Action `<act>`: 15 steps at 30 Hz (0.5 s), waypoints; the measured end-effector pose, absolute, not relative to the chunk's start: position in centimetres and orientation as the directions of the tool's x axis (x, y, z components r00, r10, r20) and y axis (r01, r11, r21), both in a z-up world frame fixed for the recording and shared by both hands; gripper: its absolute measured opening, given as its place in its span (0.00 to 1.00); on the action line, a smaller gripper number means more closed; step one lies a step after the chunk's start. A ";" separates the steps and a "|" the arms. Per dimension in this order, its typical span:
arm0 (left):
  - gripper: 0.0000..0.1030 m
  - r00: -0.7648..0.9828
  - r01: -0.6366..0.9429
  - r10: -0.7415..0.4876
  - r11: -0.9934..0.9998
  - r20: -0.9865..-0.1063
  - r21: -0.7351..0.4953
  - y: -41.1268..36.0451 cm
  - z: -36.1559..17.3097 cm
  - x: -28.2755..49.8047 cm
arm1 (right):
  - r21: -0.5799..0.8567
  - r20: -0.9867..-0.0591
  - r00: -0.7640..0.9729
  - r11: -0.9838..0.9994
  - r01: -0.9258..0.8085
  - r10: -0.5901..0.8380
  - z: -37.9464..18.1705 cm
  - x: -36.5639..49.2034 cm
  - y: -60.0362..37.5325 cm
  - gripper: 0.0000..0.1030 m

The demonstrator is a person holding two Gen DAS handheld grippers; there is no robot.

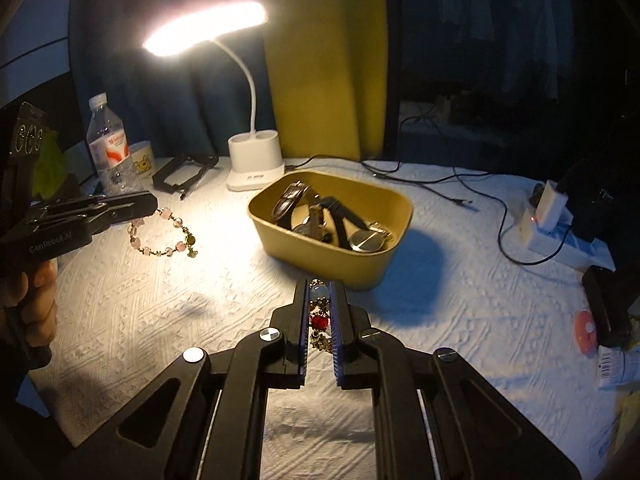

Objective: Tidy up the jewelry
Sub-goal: 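Carry the red-and-gold charm bracelet into the tan tray with the right tool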

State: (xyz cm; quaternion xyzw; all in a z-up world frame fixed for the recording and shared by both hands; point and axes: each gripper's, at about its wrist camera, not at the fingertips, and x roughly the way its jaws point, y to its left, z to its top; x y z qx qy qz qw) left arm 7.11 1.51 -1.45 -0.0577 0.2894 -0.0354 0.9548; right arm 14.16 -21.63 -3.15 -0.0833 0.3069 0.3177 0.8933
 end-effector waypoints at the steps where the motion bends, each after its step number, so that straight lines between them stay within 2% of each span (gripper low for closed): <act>1: 0.07 0.831 0.037 -0.100 0.991 -0.547 -0.126 1.3 -1.3 7.3 | 0.046 -0.598 0.612 0.785 -0.618 0.517 -3.0 14.3 -21.8 0.09; 15: 0.07 0.855 0.068 -0.099 0.994 -0.508 -0.081 -0.4 0.5 10.5 | 0.035 -0.543 0.656 0.795 -0.605 0.523 -1.4 17.2 -23.0 0.09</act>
